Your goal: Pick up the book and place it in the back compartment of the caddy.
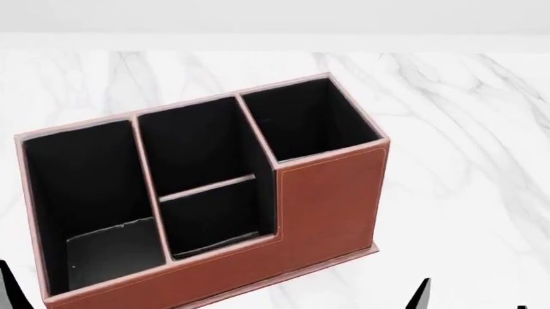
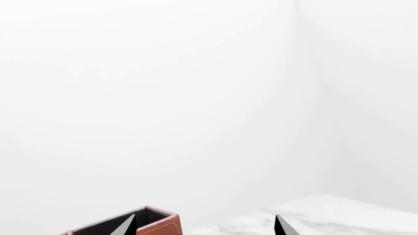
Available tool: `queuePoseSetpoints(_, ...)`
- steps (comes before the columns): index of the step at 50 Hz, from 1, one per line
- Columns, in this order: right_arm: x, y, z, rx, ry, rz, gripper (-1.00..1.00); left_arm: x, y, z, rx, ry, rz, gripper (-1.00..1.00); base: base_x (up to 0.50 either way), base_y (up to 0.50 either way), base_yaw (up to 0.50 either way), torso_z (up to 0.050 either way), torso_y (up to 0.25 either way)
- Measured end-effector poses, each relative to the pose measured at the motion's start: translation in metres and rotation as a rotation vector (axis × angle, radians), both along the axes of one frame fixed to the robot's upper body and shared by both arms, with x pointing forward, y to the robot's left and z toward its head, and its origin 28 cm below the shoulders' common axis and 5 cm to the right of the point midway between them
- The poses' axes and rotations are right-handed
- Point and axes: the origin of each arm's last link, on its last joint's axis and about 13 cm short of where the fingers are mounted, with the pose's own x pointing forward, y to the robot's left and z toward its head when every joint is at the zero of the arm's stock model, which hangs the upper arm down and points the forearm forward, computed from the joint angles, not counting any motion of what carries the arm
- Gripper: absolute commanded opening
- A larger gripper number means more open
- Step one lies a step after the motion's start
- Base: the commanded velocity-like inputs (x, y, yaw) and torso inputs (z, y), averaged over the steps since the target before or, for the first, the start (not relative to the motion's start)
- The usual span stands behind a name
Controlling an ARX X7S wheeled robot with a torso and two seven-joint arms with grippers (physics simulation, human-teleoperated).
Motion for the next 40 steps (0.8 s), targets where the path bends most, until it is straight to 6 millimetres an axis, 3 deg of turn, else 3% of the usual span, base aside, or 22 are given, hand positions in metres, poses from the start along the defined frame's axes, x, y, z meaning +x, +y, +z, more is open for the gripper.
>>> queuePoseSetpoints(28,0.0,0.001,-0.001,-0.005,0.003,0.005,1.0,0.03,0.026,0.012,0.174,0.177,-0.133,1.0,0.0,0.0,0.0,0.0,0.0)
queuePoseSetpoints(40,0.0,0.001,0.0,-0.003,0.0,0.002,1.0,0.045,0.039,0.014,0.219,0.278,-0.296,1.0,0.0,0.0,0.0,0.0,0.0)
